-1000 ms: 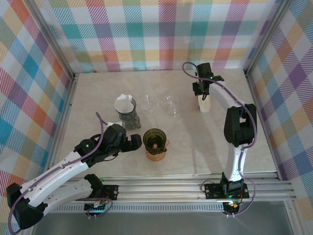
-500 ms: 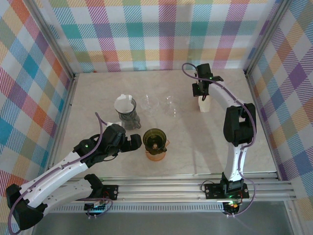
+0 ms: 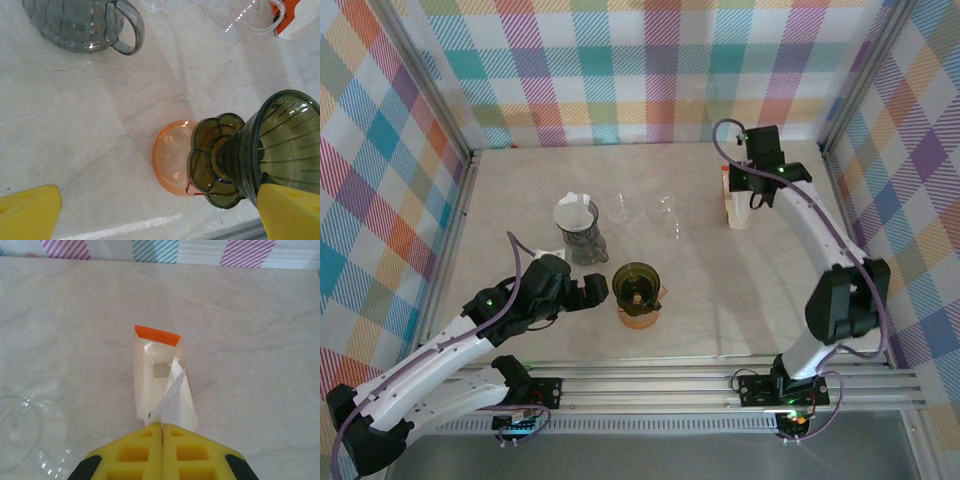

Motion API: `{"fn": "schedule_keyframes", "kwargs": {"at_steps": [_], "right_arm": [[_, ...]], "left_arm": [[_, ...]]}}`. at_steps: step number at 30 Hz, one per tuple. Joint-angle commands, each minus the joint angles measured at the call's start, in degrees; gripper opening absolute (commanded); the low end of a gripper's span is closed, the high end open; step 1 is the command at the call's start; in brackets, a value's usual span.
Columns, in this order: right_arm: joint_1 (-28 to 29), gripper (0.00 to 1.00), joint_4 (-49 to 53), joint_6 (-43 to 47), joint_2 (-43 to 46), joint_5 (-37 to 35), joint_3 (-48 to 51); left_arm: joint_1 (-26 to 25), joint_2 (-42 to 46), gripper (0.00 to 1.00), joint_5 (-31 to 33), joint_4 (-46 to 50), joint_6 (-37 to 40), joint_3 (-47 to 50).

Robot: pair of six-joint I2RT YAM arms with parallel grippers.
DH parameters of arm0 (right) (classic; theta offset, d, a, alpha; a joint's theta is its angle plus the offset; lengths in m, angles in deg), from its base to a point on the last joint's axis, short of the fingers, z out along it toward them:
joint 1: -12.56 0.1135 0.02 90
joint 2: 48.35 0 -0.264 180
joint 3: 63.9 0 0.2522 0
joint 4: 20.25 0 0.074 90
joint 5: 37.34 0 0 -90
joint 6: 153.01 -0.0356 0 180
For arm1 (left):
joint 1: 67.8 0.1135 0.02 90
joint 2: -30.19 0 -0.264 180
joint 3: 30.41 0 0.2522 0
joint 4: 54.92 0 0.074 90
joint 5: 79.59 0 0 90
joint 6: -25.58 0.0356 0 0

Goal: Place the coffee filter in the dripper

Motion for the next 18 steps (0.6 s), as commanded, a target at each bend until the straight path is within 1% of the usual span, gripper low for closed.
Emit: {"fn": "schedule_keyframes", "kwargs": {"at_steps": [1, 3, 5, 8, 10, 14, 16, 18], "right_arm": [[2.7, 0.0, 2.2, -2.3, 7.2, 0.1, 3.4], [5.3, 0.0, 3.6, -3.5, 12.2, 1.1, 5.1], [9.4, 0.0, 5.8, -4.3, 17.0, 1.0, 6.5], [16.9, 0.0, 10.6, -5.9, 22.6, 0.5, 6.9], [23.0, 0.0, 14.7, -7.8, 25.2, 0.5, 6.6], [34.1, 0.0, 21.8, -11.9, 27.2, 1.5, 3.9], [39.9, 0.0, 25.2, -14.1, 26.6, 2.1, 1.2], [44.4, 0.0, 28.2, -15.6, 25.1, 2.4, -1.4]], "left_arm": [[0.7, 1.4, 1.0, -0.7, -0.1, 0.5, -0.2], [0.7, 1.6, 1.0, -0.8, 0.5, 0.8, -0.6], [0.7, 2.0, 1.0, -0.9, 1.1, 1.2, -1.2], [0.7, 2.8, 1.0, -0.8, 2.1, 1.9, -2.1], [0.7, 3.4, 1.0, -0.2, 2.9, 2.4, -2.7], [0.8, 4.2, 1.0, 0.7, 4.3, 3.2, -3.9], [0.8, 4.8, 1.0, 1.0, 4.5, 3.6, -4.3], [0.8, 5.1, 1.0, 1.0, 4.7, 3.7, -4.6]]}}
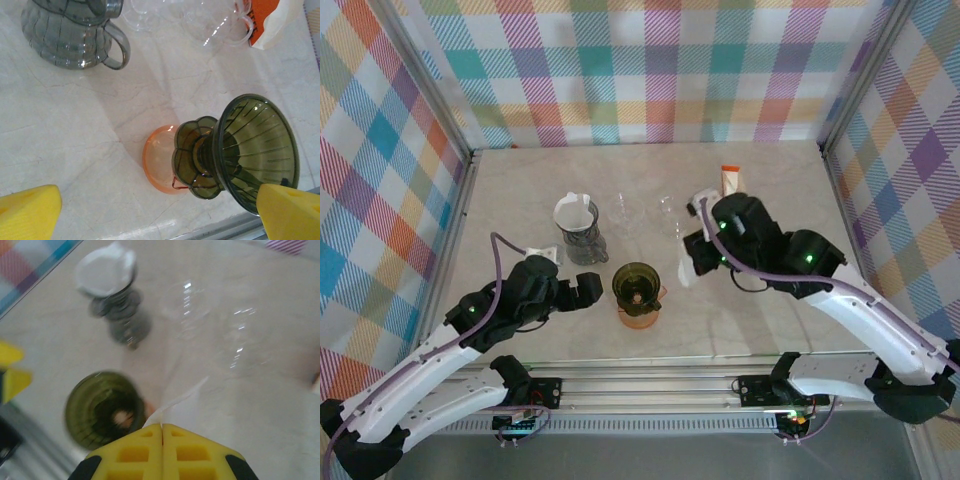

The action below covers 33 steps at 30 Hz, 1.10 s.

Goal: Place the coffee filter in the dripper

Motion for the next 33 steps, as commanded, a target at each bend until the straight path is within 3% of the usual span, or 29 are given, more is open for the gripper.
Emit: {"fn": "schedule_keyframes", "kwargs": {"at_steps": [1, 9, 20, 27, 33], "right_arm": [[6.2, 0.0, 8.6, -5.2, -2.3, 1.5, -5.6], [7.5, 0.0, 13.0, -7.2, -11.3, 8.8, -14.0], [-1.6, 0.0, 13.9, -9.3, -22.2, 21.5, -19.2], [-3.3, 0.0, 16.0, -9.5, -27.7, 19.8, -20.7], [-3.4, 0.0, 15.7, -10.1, -30.5, 16.9, -21.1]], "left_arm": [[0.7, 1.0, 1.0, 0.9, 1.8, 1.6, -1.7], [0.8, 0.9, 1.0, 0.8, 1.8, 2.3, -2.4], [0.9, 1.0, 1.0, -1.8, 1.3, 3.4, -3.7], [0.9, 1.3, 1.0, -10.5, -4.7, 6.0, -2.7], [0.8, -1.4, 1.0, -13.5, -9.2, 5.6, -1.4]]}}
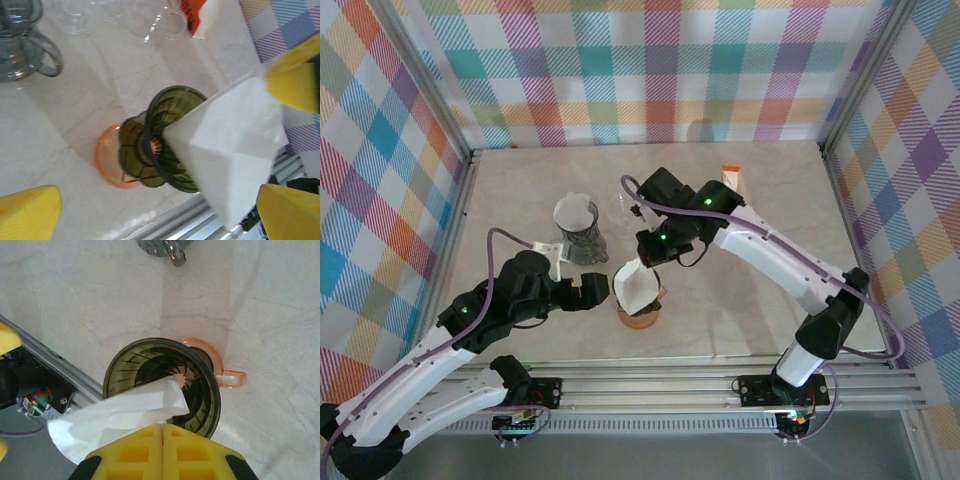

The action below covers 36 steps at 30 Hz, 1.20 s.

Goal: Place the coffee filter in the dripper

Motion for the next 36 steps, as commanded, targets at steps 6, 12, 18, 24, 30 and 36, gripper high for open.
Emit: {"fn": "schedule_keyframes", "kwargs": {"at_steps": [6, 12, 18, 24, 30, 36], "right_arm": [[0.1, 0.0, 2.1, -0.4, -1.9, -3.8, -2.2], [0.1, 0.0, 1.7, -0.4, -2.1, -4.7, -1.6], [0.1, 0.04, 0.8, -0.4, -1.5, -5.6, -0.5], [0.2, 0.39, -3.8, 0.8, 2.6, -6.1, 2.8], [3.1, 0.58, -8.2, 2.5, 7.1, -7.1, 6.8], [5.4, 0.6, -8.5, 0.1, 6.2, -9.9, 8.2]], "left_arm": [[0.5, -3.8, 0.81, -4.2, -7.6, -0.2, 1.9], [0.5, -7.6, 0.68, -4.7, -9.3, -1.1, 2.9], [0.5, -9.7, 0.58, -4.0, -9.7, -1.9, 3.6], [0.6, -11.9, 0.54, -5.0, -10.8, -2.5, 3.9], [0.6, -12.9, 0.54, -5.4, -11.3, -2.6, 3.6], [0.6, -13.1, 0.56, -5.5, -11.4, -2.9, 3.6]]}}
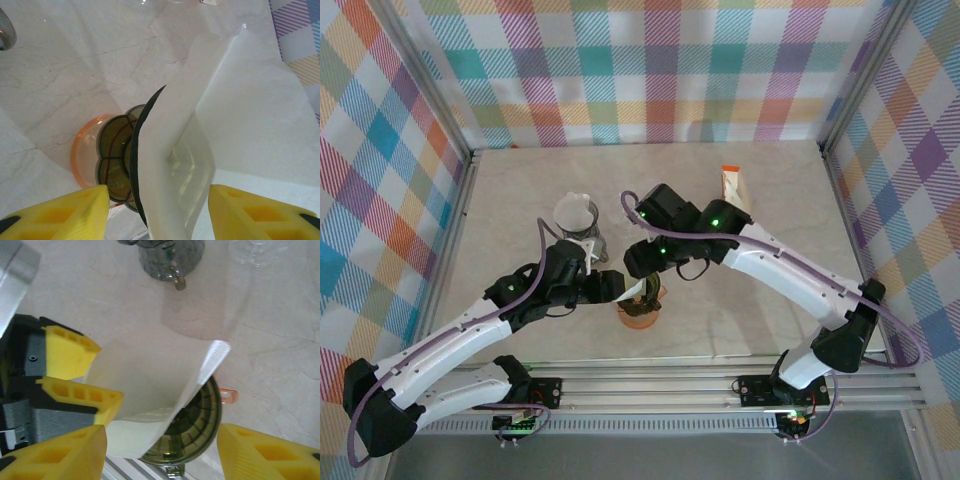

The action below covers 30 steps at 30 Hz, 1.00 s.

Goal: Place the coffee filter in the dripper

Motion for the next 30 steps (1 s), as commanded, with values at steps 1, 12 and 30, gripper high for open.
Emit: {"fn": "schedule_keyframes", "kwargs": {"at_steps": [1, 12, 30], "right_arm": [[0.4, 0.6, -0.9, -1.0, -0.7, -2.0, 1.4], [0.9, 0.33, -1.7, -2.2, -1.7, -1.3, 3.6], [1.4, 0.0, 2.0, 0.2, -3.4, -6.9, 4.0]], "left_arm": [[0.5, 0.0, 0.56, -0.8, -0.9, -0.9, 0.4], [0.5, -0.1, 0.58, -1.1, -1.5, -1.4, 0.6], [1.2, 1.9, 0.65, 0.9, 0.8, -1.2, -0.4]]}}
